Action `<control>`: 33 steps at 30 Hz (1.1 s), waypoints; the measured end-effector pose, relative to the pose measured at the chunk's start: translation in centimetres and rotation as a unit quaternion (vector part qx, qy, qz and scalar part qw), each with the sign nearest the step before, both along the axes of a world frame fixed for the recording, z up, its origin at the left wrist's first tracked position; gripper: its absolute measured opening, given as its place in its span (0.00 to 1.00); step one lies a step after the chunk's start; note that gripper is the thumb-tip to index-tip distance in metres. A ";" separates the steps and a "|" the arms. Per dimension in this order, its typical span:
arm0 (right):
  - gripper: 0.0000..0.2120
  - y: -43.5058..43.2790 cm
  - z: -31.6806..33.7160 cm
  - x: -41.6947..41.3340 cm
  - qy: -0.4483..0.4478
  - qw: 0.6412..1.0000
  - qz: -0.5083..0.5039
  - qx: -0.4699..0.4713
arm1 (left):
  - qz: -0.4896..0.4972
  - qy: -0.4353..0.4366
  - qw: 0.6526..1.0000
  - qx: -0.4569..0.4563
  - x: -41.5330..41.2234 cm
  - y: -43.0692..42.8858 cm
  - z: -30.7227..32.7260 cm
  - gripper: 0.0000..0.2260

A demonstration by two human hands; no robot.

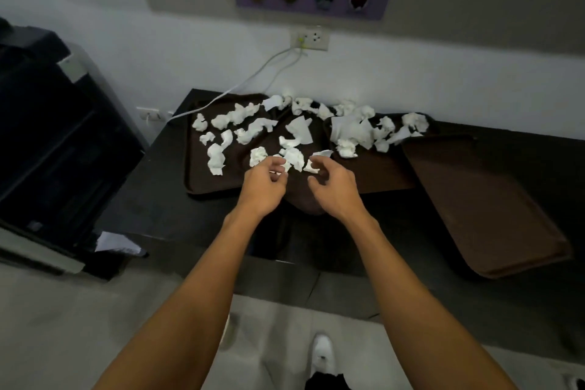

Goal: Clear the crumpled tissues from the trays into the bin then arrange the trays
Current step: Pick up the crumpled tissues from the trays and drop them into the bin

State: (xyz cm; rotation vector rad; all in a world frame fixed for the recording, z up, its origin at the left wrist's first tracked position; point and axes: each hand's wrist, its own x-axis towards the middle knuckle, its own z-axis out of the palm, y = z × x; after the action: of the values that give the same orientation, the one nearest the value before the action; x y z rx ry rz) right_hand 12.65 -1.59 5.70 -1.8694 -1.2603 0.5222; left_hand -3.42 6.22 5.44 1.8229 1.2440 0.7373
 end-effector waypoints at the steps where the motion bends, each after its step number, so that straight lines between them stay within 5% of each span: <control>1: 0.21 0.0 0.1 1.4 -0.001 1.000 -0.007 0.002 | -0.005 0.001 1.000 0.002 1.5 0.3 0.1 0.11; 15: 0.22 2.4 -2.5 19.1 -0.012 0.997 -0.065 -0.027 | -0.049 0.009 0.999 -0.004 17.0 3.3 -1.7 0.12; 33: 0.21 10.3 -10.5 26.7 -0.159 0.973 -0.052 -0.159 | -0.034 0.037 0.999 -0.018 20.6 6.1 -5.2 0.11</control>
State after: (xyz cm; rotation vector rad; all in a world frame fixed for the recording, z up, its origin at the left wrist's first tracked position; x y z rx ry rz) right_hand 39.30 8.70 -4.79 -2.3482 -1.3305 0.3954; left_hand 17.16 12.28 0.20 1.8674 1.2280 0.6104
